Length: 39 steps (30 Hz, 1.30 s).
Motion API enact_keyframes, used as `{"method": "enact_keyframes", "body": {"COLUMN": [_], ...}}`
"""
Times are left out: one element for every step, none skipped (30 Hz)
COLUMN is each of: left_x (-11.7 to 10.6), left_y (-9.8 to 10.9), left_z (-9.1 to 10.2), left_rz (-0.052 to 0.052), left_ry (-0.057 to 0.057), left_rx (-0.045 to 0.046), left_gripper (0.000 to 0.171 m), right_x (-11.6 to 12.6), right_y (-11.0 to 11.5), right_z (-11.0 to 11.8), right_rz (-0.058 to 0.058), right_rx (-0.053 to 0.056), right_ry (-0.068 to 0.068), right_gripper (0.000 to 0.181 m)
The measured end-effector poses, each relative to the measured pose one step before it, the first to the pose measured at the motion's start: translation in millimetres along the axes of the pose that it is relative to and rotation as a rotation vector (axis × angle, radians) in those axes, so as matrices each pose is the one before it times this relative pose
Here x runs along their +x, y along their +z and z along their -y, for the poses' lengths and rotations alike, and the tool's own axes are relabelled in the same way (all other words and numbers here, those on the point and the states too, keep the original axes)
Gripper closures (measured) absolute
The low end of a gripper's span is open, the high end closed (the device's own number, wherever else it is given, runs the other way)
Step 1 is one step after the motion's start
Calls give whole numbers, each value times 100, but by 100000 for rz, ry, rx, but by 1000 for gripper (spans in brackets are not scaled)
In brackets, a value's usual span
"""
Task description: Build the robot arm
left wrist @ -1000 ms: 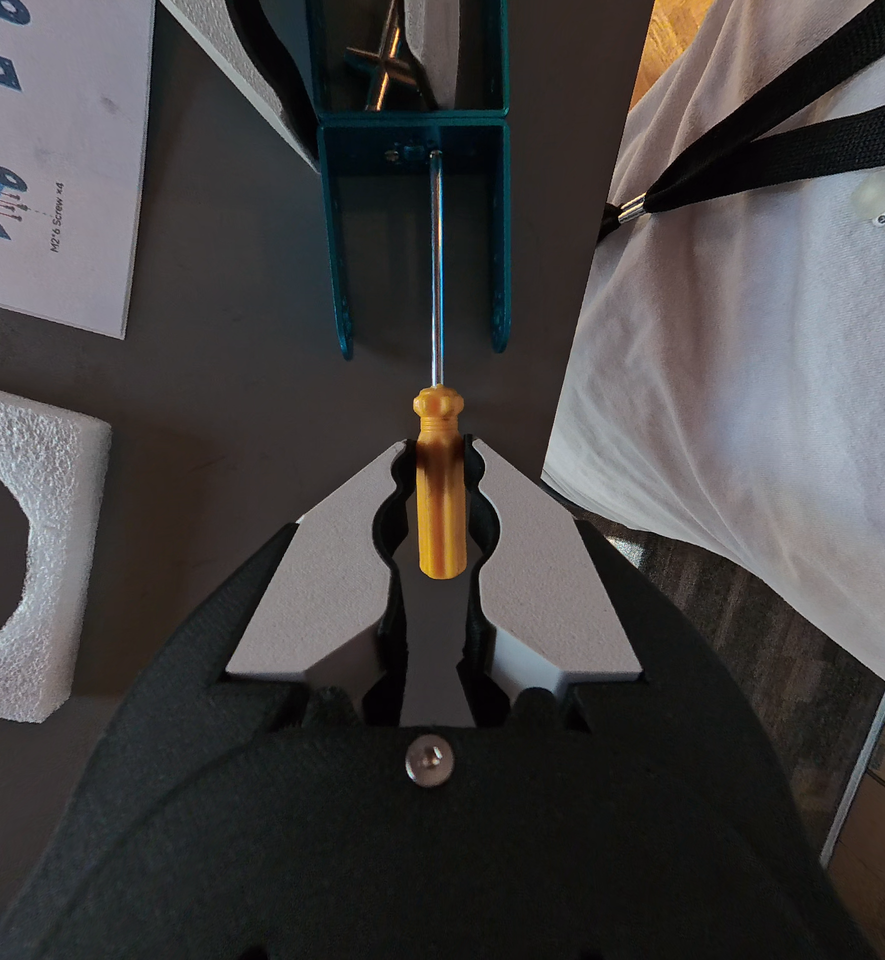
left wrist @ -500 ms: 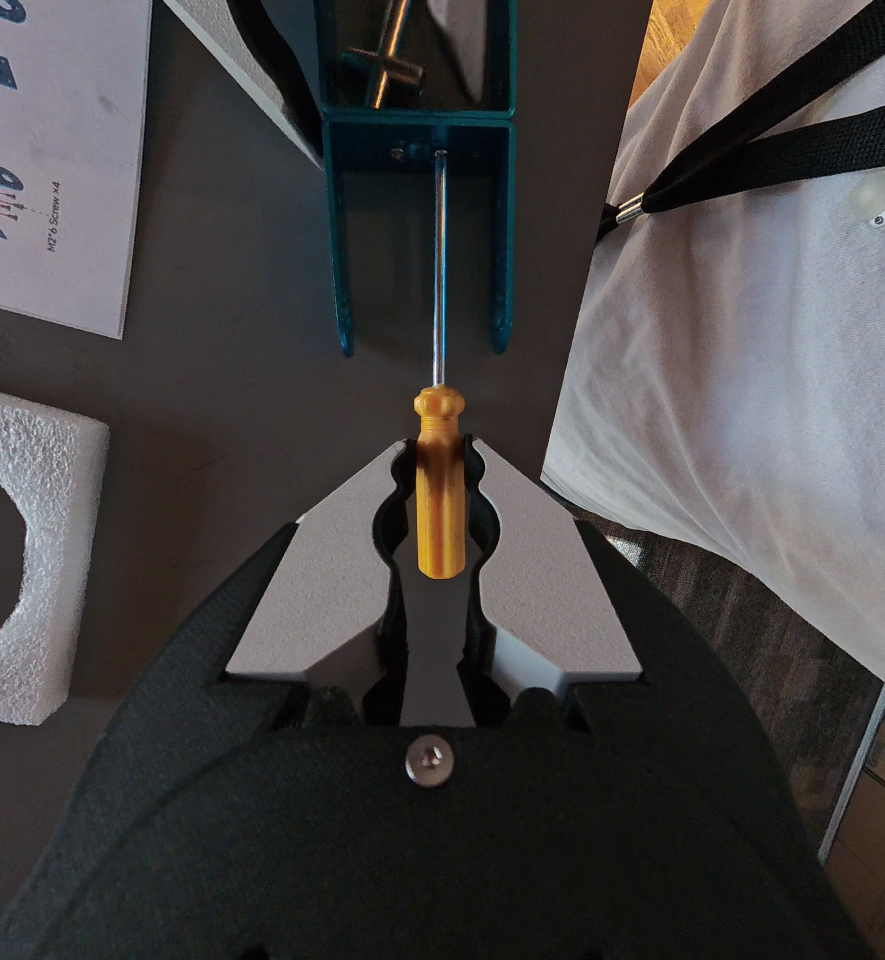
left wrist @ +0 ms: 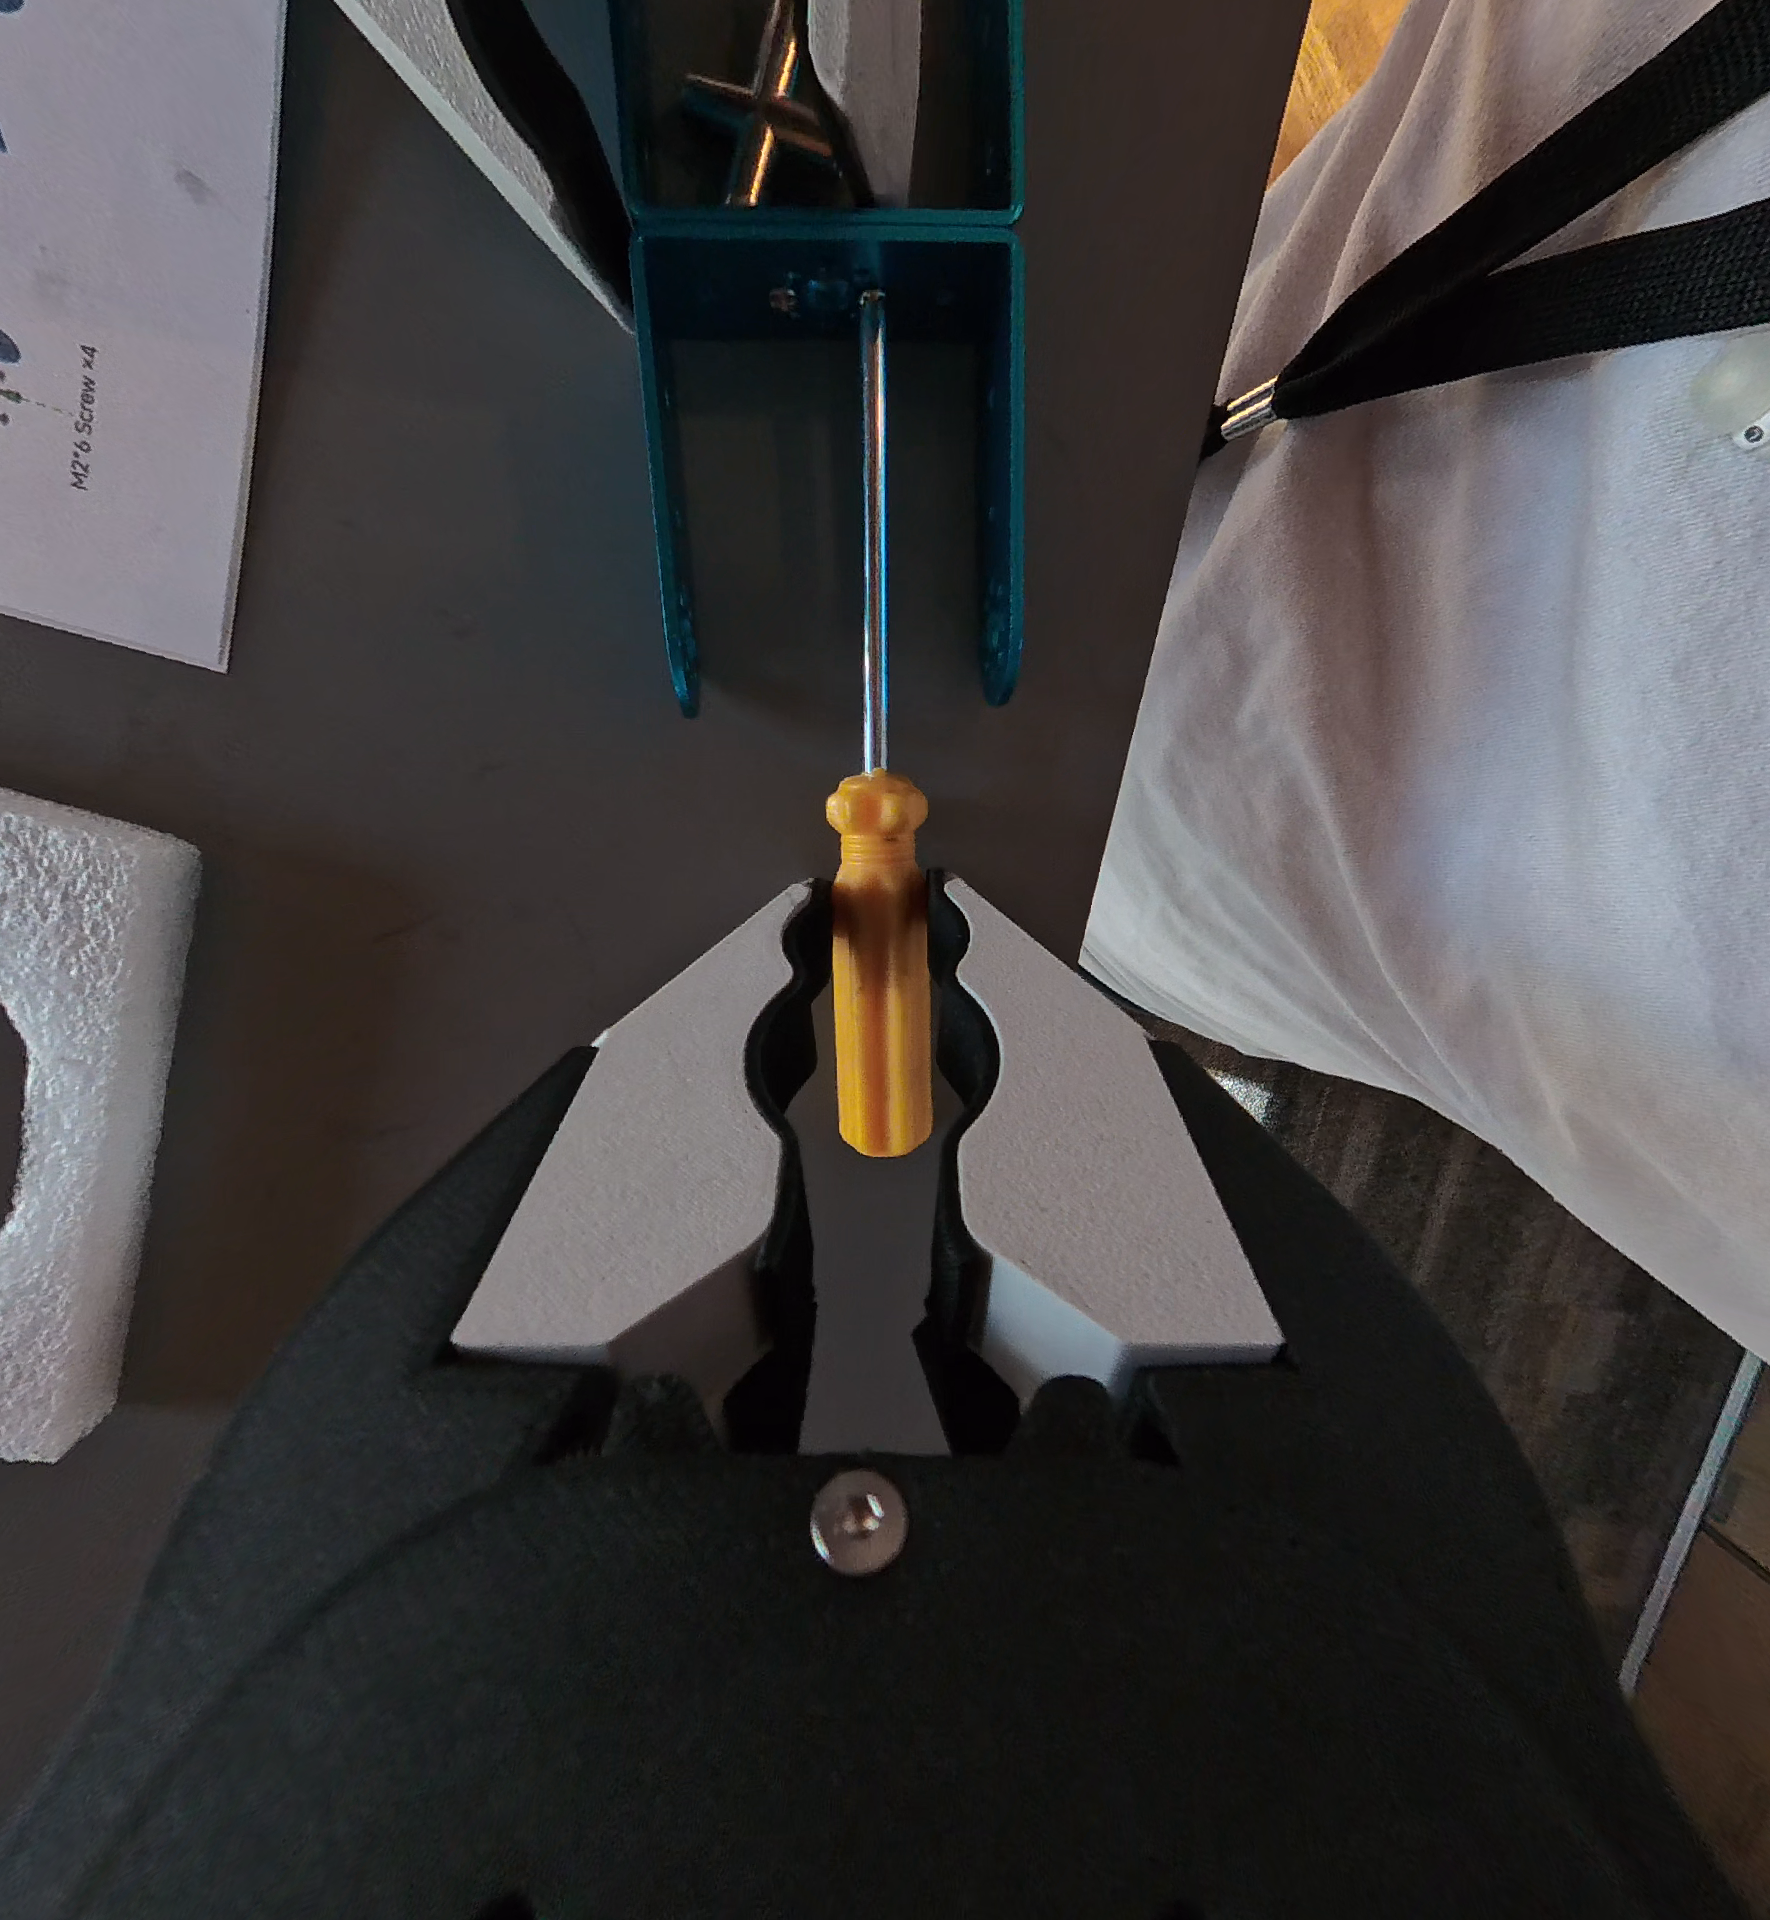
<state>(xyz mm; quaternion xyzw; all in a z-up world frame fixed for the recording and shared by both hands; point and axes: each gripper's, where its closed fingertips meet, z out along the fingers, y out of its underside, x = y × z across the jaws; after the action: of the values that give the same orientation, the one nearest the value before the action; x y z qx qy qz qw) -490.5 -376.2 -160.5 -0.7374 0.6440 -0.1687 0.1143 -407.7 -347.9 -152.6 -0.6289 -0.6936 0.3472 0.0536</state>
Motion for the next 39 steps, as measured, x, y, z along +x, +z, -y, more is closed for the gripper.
{"method": "enact_keyframes", "body": {"left_x": [4, -12, -13, 2, 9, 14, 32, 4, 13, 0, -21, -20, 2, -8, -28, -15, -21, -29, -45, -15, -14, 4, 46, 32, 40, 50, -29, -40, -11, 2, -2, 10, 35, 21, -18, -55, -29, -34, -6], "left_y": [-3, -26, -23, -23, -13, 7, 21, 23, 17, -2, 2, 5, 1, -3, -1, 0, -1, -14, 2, 1, 2, 4, -40, -77, -119, -157, -171, -148, -91, -9, 76, 130, 122, 87, 34, -23, -42, -42, -12], "left_z": [-5, -9, -4, -1, -2, -33, -34, -4, 16, 7, 9, 13, 5, -4, -1, 2, 5, 22, 35, -6, 3, 2, 25, 70, 115, 131, 140, 97, 47, -33, -67, -79, -61, -22, 10, 39, 28, 47, 21], "left_rz": [-52, 102, 104, -22, -68, -44, -53, 87, -143, -240, -31, -24, -69, 40, 163, 55, 9, 126, 136, -113, -255, -208, -487, -458, -528, -640, -315, -265, -380, -189, 196, 270, 21, -194, -63, -16, -210, -56, 34], "left_ry": [-114, -24, -27, -126, -132, -17, 189, 28, -192, -263, -92, 22, -33, 54, 94, -42, -136, -88, -22, -64, -59, 43, -97, -329, -406, -604, -820, -718, -419, 50, 488, 525, 270, -61, -158, -208, -320, -167, 83], "left_rx": [17, -53, 48, 60, 15, -105, -183, 45, 123, 125, 160, 203, 23, -93, -74, 2, 4, 80, 126, -318, -342, -446, -298, -19, 395, 692, 788, 645, 335, -238, -389, -429, -309, -40, 309, 490, 371, 241, 27], "left_gripper": [155, 155, 155, 155, 155, 155, 155, 155, 155, 155, 155, 155, 155, 155, 155, 155, 155, 155, 155, 155, 155, 155, 155, 155, 155, 155, 155, 155, 155, 155, 155, 155, 155, 155, 155, 155, 155, 155, 155], "right_x": [16, 9, 0, 3, -6, -12, 150, 264, -46, -4, 5, -24, -219, -290, -139, -21, 76, 156, 137, 100, 183, -8, -86, -62, -65, -5, 13, -2, 24, 57, 16, 8, 15, 4, -1, 15, 6, 5, 5], "right_y": [-8, 0, 0, -2, -12, -23, -112, -17, 21, 29, 14, -2, -32, -38, -33, -20, 27, 61, 98, 104, 62, 14, 12, 3, -3, -20, -32, -17, -18, 2, 0, 4, -13, -6, -4, -21, -14, -11, -13], "right_z": [14, 19, 6, -4, 9, -9, -61, -117, -58, 8, -24, -181, 21, 70, 48, 64, 67, 88, 83, -44, -111, 2, -28, -47, -44, -49, -32, 2, 24, 40, 15, 15, -1, -4, -10, -21, 4, -9, -7], "right_rz": [191, 22, 101, 158, 264, 313, -591, -1595, 709, -96, -768, -138, 1638, 2333, 1285, 30, -1209, -2433, -2971, -2982, -3372, -1893, -797, -370, 231, 521, 613, 634, 272, -209, 180, 178, 215, 188, 94, 96, 105, 32, 83], "right_rx": [128, 188, 76, -21, 85, 77, -84, -166, -157, 207, 264, -755, 165, 715, 469, 505, 267, -74, -377, -1209, -1591, -817, -641, -614, -178, -123, 24, 81, 34, 140, -9, 102, 234, 197, 213, 79, 37, -58, -42], "right_ry": [224, 63, 237, 421, 393, 318, -526, -540, 249, -1843, -2298, -305, 696, 1297, 1201, 482, -543, -1052, -1797, -2188, -2012, -1556, -471, -73, -107, 444, 958, 751, 92, 30, 484, 273, 249, 58, 18, 347, 382, 136, 172], "right_gripper": [145, 146, 146, 146, 146, 147, 158, 158, 158, 158, 157, 156, 149, 143, 139, 137, 136, 136, 137, 138, 143, 143, 143, 143, 143, 144, 144, 144, 144, 144, 143, 144, 144, 144, 144, 144, 144, 144, 144]}}
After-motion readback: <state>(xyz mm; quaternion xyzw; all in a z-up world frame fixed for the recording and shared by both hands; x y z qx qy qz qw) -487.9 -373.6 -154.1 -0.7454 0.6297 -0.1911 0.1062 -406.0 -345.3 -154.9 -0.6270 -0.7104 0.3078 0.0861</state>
